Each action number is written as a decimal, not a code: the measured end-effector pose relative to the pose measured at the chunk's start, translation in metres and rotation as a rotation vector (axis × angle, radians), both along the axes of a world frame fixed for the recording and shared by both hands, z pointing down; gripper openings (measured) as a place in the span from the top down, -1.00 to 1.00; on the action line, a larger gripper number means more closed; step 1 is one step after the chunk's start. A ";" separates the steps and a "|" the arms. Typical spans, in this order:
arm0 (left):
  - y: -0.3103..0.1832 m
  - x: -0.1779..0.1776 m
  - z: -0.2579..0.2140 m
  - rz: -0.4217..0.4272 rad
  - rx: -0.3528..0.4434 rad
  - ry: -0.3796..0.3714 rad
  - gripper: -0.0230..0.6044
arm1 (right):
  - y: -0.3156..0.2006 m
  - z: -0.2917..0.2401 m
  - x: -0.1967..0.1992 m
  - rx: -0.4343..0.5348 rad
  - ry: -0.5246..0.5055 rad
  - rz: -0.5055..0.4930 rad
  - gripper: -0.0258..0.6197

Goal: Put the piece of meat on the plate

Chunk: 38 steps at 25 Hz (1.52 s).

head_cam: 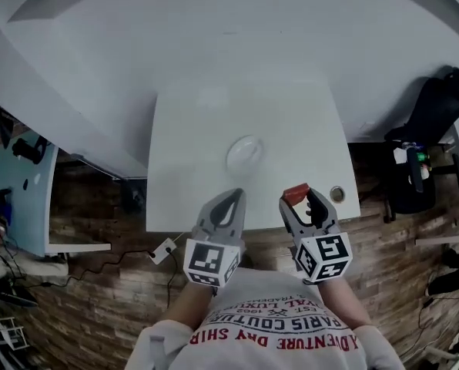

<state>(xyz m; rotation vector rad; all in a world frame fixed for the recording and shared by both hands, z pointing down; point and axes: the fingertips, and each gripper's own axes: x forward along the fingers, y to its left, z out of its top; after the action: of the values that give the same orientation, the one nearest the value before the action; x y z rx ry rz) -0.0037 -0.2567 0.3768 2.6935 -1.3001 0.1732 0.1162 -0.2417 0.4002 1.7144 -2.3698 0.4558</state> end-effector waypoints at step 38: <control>-0.172 -0.066 0.135 -0.128 -0.326 -0.071 0.91 | -0.195 0.165 -0.082 -0.501 0.190 -0.279 0.06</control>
<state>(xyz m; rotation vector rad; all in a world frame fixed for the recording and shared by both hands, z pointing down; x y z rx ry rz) -0.0696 -0.4284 0.5120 2.3442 -1.3269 0.4298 0.0340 -0.4370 0.5654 1.1360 -2.0827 0.7249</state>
